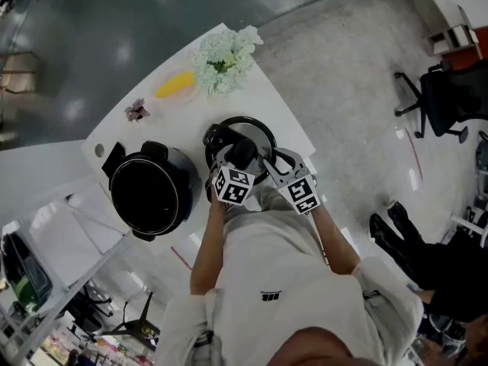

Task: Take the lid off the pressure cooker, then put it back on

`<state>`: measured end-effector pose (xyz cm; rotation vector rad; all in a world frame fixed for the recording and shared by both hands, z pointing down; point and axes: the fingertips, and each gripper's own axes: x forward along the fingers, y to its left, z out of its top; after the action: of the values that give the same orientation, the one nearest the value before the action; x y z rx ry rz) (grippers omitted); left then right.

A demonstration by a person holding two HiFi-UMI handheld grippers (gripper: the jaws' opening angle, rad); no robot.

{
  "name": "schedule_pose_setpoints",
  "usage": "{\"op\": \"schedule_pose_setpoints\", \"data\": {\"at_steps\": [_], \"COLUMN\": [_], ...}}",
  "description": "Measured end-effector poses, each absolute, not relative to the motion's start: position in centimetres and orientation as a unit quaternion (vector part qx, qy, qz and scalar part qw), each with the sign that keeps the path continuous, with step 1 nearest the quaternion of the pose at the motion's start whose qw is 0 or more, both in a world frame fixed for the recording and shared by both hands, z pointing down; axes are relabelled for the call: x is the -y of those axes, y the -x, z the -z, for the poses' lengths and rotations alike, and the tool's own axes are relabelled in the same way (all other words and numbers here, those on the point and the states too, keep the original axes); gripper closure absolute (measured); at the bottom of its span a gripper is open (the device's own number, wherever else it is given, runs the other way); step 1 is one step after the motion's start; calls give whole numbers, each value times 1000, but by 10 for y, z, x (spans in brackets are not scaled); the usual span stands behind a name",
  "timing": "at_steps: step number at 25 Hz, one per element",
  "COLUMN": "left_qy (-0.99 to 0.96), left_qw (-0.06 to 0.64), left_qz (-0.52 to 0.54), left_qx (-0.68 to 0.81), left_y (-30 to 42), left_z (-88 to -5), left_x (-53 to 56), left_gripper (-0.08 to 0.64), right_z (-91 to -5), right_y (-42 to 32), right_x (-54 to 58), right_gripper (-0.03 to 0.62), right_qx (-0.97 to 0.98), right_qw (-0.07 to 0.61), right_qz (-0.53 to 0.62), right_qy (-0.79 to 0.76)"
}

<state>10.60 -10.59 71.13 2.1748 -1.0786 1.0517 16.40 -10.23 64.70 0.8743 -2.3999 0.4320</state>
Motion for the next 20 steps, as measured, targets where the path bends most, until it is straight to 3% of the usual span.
{"op": "schedule_pose_setpoints", "data": {"at_steps": [20], "left_qy": [-793], "left_qw": [256], "left_qz": [-382], "left_qx": [400], "left_y": [-108], "left_z": [-699], "left_x": [103], "left_gripper": [273], "right_z": [-638], "right_y": [-174], "right_x": [96], "right_gripper": [465], "right_qx": [896], "right_qw": [267], "right_qz": [-148], "right_qy": [-323]}}
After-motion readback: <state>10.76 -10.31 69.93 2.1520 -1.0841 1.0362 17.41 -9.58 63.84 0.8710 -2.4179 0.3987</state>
